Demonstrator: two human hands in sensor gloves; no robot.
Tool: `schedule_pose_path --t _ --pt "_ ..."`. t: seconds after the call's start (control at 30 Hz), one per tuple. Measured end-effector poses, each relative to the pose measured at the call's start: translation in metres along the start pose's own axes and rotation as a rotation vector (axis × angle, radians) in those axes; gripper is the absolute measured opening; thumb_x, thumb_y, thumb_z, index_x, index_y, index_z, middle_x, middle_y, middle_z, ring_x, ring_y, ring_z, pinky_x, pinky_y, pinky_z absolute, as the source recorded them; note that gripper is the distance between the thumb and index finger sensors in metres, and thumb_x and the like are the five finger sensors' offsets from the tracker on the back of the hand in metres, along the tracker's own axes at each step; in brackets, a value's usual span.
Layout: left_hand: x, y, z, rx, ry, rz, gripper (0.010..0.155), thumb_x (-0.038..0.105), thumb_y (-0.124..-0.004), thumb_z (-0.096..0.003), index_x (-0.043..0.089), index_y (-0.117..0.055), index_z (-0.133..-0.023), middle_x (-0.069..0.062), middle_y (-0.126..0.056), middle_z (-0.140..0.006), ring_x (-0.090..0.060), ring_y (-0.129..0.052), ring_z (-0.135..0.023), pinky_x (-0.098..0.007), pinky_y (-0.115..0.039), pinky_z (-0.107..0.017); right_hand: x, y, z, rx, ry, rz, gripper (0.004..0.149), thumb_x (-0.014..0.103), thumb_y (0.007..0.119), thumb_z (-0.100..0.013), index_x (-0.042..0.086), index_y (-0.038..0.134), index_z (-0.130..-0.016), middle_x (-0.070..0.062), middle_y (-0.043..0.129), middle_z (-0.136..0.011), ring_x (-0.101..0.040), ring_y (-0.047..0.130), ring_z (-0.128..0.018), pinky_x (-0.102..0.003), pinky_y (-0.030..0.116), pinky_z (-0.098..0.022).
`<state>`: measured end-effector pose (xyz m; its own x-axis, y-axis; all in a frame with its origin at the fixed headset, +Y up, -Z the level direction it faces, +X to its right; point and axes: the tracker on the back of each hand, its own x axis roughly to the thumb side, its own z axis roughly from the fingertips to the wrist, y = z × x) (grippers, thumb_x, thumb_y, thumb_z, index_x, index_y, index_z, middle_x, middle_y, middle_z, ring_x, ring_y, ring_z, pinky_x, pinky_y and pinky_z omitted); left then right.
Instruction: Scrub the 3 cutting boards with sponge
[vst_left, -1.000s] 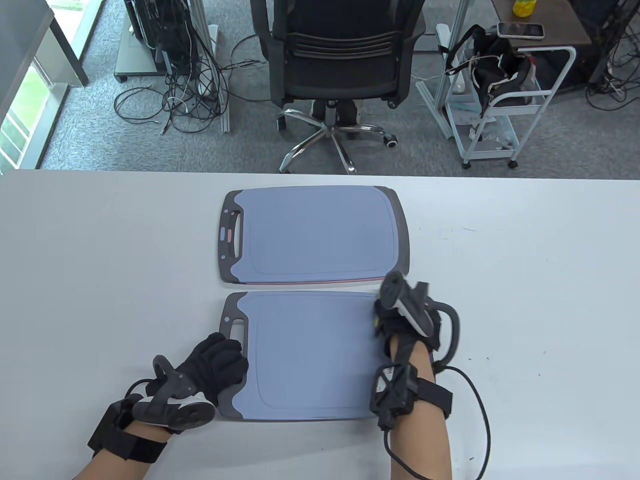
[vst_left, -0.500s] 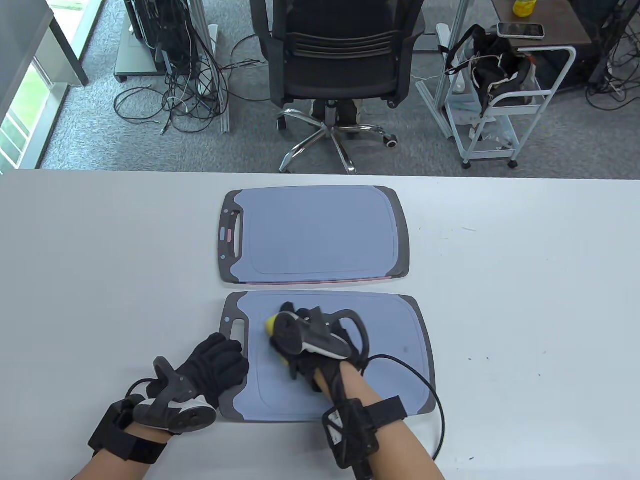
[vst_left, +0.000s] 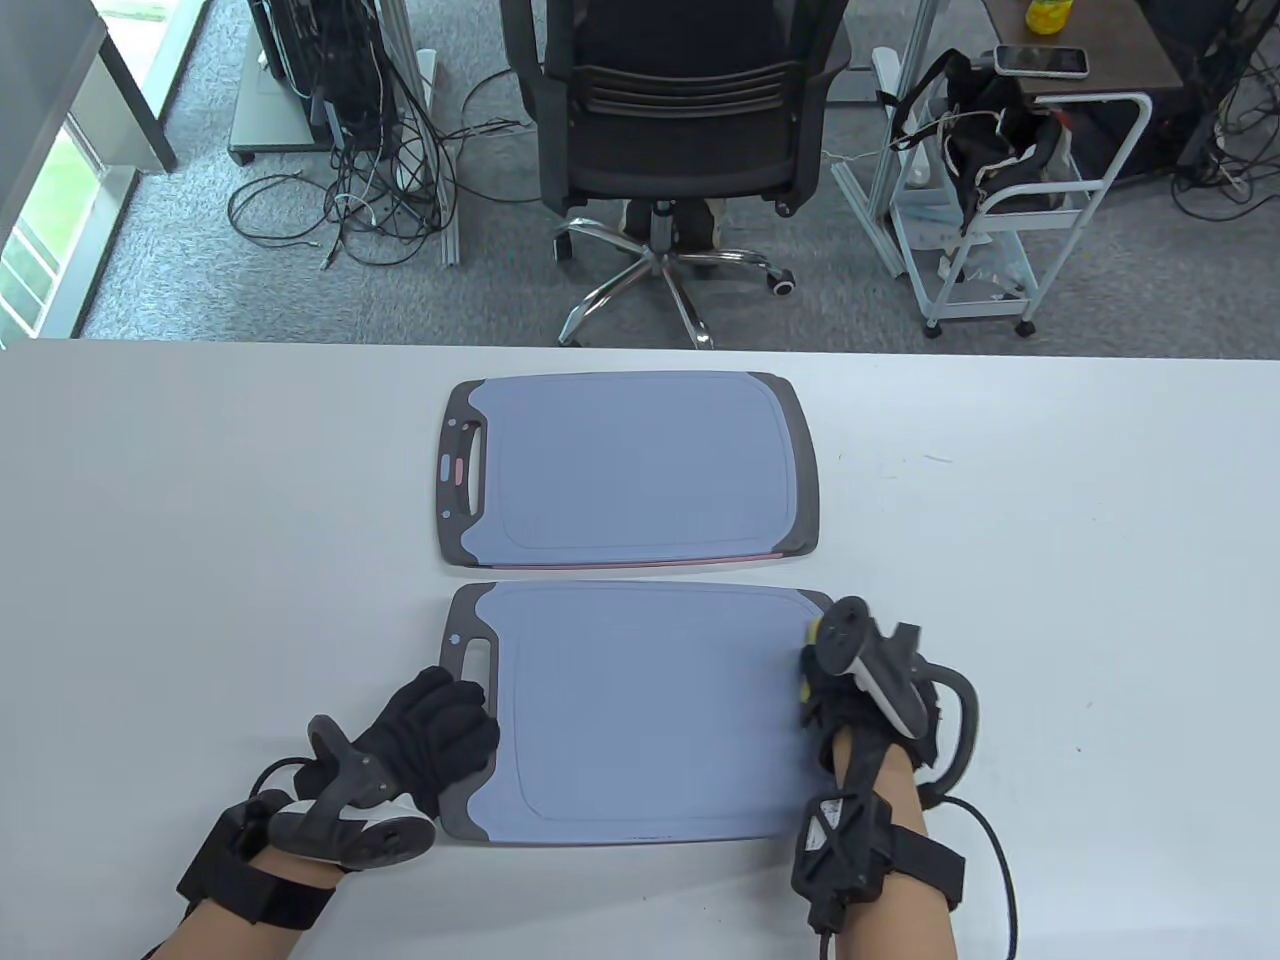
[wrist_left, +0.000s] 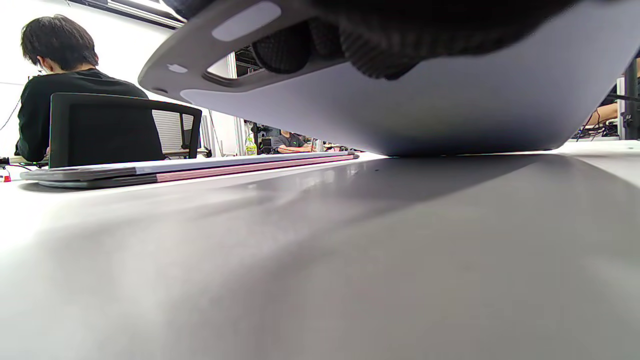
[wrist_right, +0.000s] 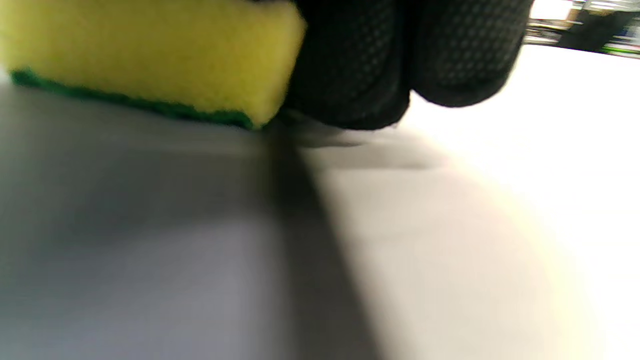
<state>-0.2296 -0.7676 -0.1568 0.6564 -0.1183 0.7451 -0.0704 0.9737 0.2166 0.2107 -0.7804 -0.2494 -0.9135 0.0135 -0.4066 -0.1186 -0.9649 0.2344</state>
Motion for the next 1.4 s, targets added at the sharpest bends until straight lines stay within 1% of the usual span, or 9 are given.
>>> schedule_pose_path --t 0.13,0.2,0.37,0.47,0.63,0.93,1.07,1.2,1.4 --pt "0.000 0.000 0.000 0.002 -0.002 -0.006 0.044 0.035 -0.079 -0.0631 0.028 -0.052 -0.097 0.005 -0.066 -0.099 -0.025 -0.069 -0.105 -0.058 -0.054 -0.079 0.031 -0.003 0.009 -0.042 -0.114 0.075 0.073 0.055 0.068 -0.050 0.007 0.063 -0.104 -0.013 0.085 -0.070 -0.019 0.091 -0.047 -0.044 0.080 -0.043" --pt "0.001 0.000 0.000 0.004 -0.004 -0.010 0.044 0.035 -0.079 -0.0634 0.028 -0.052 -0.097 0.005 -0.066 -0.099 -0.025 -0.069 -0.104 -0.058 -0.054 -0.079 0.074 -0.005 0.029 -0.055 -0.320 0.091 0.073 0.057 0.066 -0.050 0.008 0.061 -0.105 -0.011 0.084 -0.071 -0.018 0.091 -0.047 -0.043 0.081 -0.043" --pt "0.001 0.000 0.000 0.004 -0.005 -0.003 0.044 0.035 -0.079 -0.0632 0.027 -0.053 -0.097 0.005 -0.067 -0.099 -0.025 -0.070 -0.104 -0.058 -0.054 -0.079 0.187 -0.002 0.121 -0.099 -0.844 0.140 0.074 0.058 0.067 -0.050 0.010 0.059 -0.106 -0.010 0.083 -0.072 -0.017 0.091 -0.047 -0.042 0.081 -0.043" --pt "0.002 0.001 0.001 0.008 -0.009 -0.017 0.044 0.035 -0.079 -0.0630 0.027 -0.053 -0.097 0.005 -0.067 -0.098 -0.025 -0.070 -0.104 -0.058 -0.055 -0.079 0.218 0.002 0.161 -0.134 -1.017 0.165 0.074 0.059 0.067 -0.050 0.011 0.059 -0.106 -0.009 0.083 -0.072 -0.016 0.091 -0.048 -0.042 0.081 -0.044" --pt "0.002 0.000 0.000 0.004 -0.007 -0.012 0.044 0.035 -0.079 -0.0632 0.028 -0.053 -0.097 0.005 -0.067 -0.099 -0.025 -0.070 -0.104 -0.058 -0.055 -0.079 0.188 0.003 0.134 -0.109 -0.843 0.133 0.073 0.059 0.066 -0.050 0.014 0.058 -0.107 -0.007 0.082 -0.074 -0.016 0.090 -0.049 -0.042 0.081 -0.044" --pt "0.004 0.001 0.001 0.009 -0.008 -0.027 0.044 0.036 -0.079 -0.0632 0.029 -0.052 -0.097 0.005 -0.067 -0.099 -0.024 -0.070 -0.104 -0.058 -0.055 -0.079 0.000 0.008 0.036 -0.046 -0.090 -0.017 0.073 0.057 0.068 -0.051 0.010 0.063 -0.106 -0.010 0.083 -0.074 -0.020 0.090 -0.050 -0.045 0.079 -0.045" --pt "0.003 0.001 0.001 0.008 -0.007 -0.025 0.043 0.036 -0.078 -0.0634 0.029 -0.052 -0.097 0.005 -0.066 -0.099 -0.025 -0.070 -0.104 -0.058 -0.055 -0.079 -0.011 0.011 0.032 -0.019 -0.053 -0.070 0.073 0.055 0.068 -0.052 0.007 0.061 -0.106 -0.013 0.081 -0.075 -0.021 0.090 -0.050 -0.046 0.078 -0.045" --pt "0.004 0.001 0.001 0.010 -0.007 -0.028 0.043 0.036 -0.078 -0.0634 0.028 -0.052 -0.097 0.005 -0.067 -0.099 -0.025 -0.070 -0.104 -0.058 -0.055 -0.079 0.049 0.005 0.055 -0.059 -0.319 0.107 0.073 0.057 0.065 -0.052 0.007 0.059 -0.106 -0.011 0.082 -0.073 -0.018 0.090 -0.049 -0.043 0.080 -0.045" --pt "0.005 0.002 0.001 0.015 -0.013 -0.043 0.043 0.036 -0.079 -0.0632 0.028 -0.053 -0.097 0.005 -0.068 -0.098 -0.025 -0.071 -0.103 -0.059 -0.057 -0.078 0.182 0.010 0.175 -0.158 -0.984 0.145 0.074 0.060 0.064 -0.051 0.012 0.059 -0.108 -0.008 0.083 -0.073 -0.016 0.090 -0.049 -0.042 0.081 -0.045"
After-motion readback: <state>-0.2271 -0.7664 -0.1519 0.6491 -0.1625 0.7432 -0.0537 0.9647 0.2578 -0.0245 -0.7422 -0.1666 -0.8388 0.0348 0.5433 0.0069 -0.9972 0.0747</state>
